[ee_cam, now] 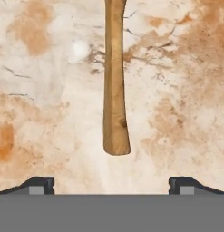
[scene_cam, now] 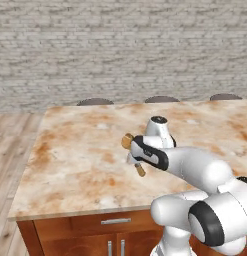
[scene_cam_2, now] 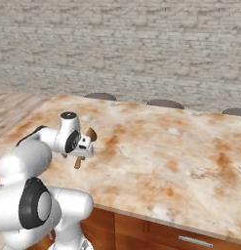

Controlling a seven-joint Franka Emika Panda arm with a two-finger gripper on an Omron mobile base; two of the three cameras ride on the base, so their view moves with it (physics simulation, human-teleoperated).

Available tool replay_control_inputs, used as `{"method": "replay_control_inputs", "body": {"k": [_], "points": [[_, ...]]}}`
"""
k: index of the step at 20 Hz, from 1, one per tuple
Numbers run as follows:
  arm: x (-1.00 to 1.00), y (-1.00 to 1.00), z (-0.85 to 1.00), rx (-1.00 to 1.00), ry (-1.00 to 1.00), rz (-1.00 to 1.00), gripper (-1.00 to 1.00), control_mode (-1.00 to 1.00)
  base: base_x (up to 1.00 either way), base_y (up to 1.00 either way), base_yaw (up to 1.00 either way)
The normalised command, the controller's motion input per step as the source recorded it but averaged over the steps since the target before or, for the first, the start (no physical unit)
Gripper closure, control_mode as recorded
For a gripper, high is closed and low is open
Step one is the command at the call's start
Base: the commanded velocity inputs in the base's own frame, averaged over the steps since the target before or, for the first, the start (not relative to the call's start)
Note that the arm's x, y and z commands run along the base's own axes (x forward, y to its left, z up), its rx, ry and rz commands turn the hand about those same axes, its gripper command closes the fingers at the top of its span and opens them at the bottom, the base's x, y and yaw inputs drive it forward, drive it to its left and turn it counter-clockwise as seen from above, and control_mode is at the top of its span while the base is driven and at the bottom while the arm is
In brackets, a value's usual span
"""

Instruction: Organize the utensils by type. Pick up the wooden spoons from the counter and place them in the open cabinet. Then pick up the metallic utensils from the counter and place them in the open drawer.

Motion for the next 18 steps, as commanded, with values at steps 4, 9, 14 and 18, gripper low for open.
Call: {"method": "replay_control_inputs", "body": {"k": [4, 9, 14, 18], "points": [[0.3, 0.01, -0.45, 0.0, 0.01, 0.0, -1.0, -1.0, 0.0, 0.0, 0.0], [0.33, 0.02, -0.36, 0.0, 0.07, 0.0, -1.0, -1.0, 0.0, 0.0, 0.0], [0.19, 0.03, -0.3, 0.0, 0.05, 0.0, -1.0, -1.0, 0.0, 0.0, 0.0], [0.0, 0.09, -0.27, 0.0, 0.0, 0.0, -1.0, -1.0, 0.0, 0.0, 0.0]]}}
